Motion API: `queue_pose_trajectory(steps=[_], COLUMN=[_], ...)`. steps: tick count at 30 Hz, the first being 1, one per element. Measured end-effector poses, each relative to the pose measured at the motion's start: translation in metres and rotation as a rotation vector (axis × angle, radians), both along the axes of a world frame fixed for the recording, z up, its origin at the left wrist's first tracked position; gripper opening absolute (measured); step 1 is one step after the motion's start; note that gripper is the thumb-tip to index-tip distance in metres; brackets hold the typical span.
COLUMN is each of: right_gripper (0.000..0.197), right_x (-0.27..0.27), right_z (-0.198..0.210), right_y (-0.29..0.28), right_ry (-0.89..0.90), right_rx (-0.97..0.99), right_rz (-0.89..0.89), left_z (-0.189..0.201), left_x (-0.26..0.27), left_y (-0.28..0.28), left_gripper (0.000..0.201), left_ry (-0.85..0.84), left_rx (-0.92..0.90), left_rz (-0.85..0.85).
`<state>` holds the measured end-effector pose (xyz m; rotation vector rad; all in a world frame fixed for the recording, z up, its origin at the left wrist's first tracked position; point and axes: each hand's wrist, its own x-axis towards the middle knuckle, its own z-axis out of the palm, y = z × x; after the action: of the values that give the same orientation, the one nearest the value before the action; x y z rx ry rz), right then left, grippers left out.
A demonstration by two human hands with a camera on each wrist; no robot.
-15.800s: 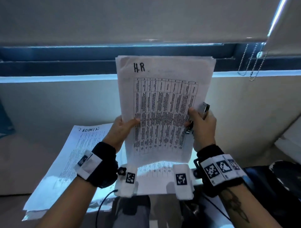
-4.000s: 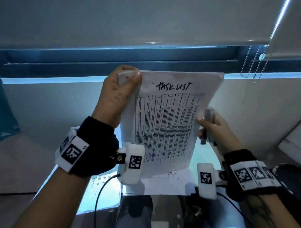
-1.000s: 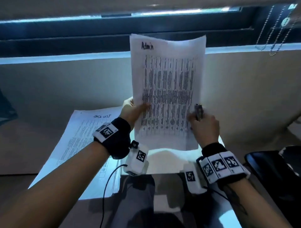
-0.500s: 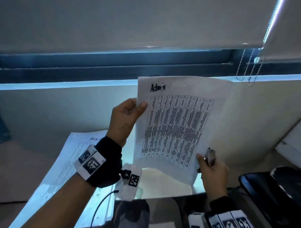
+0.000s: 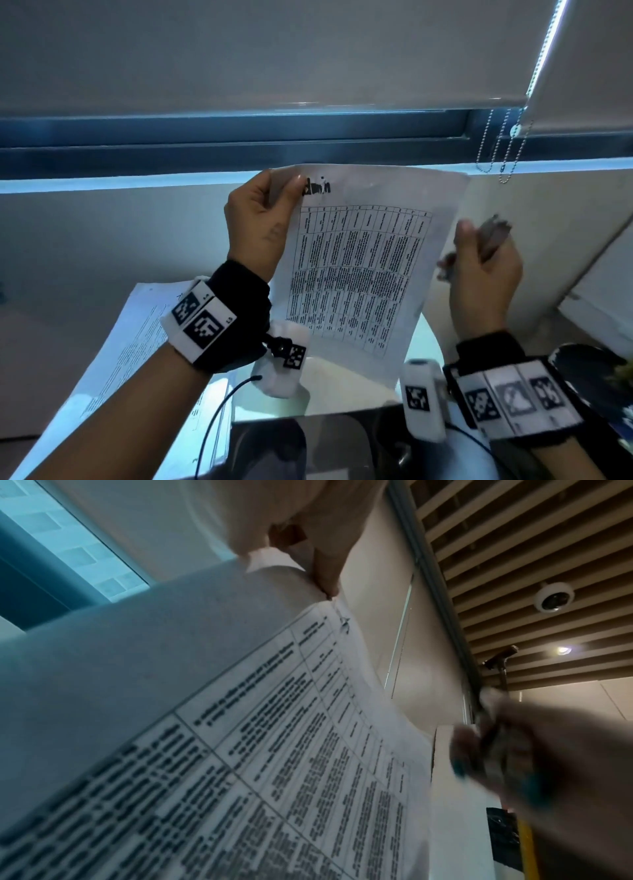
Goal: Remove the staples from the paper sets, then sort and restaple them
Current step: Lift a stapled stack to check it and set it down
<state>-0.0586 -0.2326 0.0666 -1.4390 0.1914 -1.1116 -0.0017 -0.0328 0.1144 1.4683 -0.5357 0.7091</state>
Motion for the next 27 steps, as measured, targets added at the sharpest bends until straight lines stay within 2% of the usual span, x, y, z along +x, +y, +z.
queue_pose_trajectory(steps=[2,4,8,12,20,27], right_gripper=[0.020,0.016,0.018,0.013,0.025,0.021], right_x=[-0.005,-0.004,0.012,0.029,0.037,0.039], right_z=[0.045,0.083,0.125,0.120,0.111,0.108], right_y=[0.023,0.046,0.084,0.100,0.097,0.093], right_ry=[-0.193,-0.305,-0.352,-0.259,-0.201,-0.224], right_rx=[0.074,0.066,-0.025,-0.221,-0.486,-0.576], right_rz=[0.156,0.275,0.406,0.345,0.102,0.010], left_z=[0.001,0.002,0.003,0.004,0.010,0.012], left_x=[-0.003,-0.005,-0.010,-0.016,-0.023,-0.027], left_y=[0.001,0.002,0.004,0.004,0.004,0.002], left_gripper=[0.006,0.011,0.010,0.012,0.011,0.014], left_ry=[-0.020,-0.047,-0.102,-0.133,-0.172,-0.180], left_rx=[-0.007,0.005,0.010,0.010,0.030,0.019], left_rz=[0.038,0.066,0.091,0.089,0.130,0.120])
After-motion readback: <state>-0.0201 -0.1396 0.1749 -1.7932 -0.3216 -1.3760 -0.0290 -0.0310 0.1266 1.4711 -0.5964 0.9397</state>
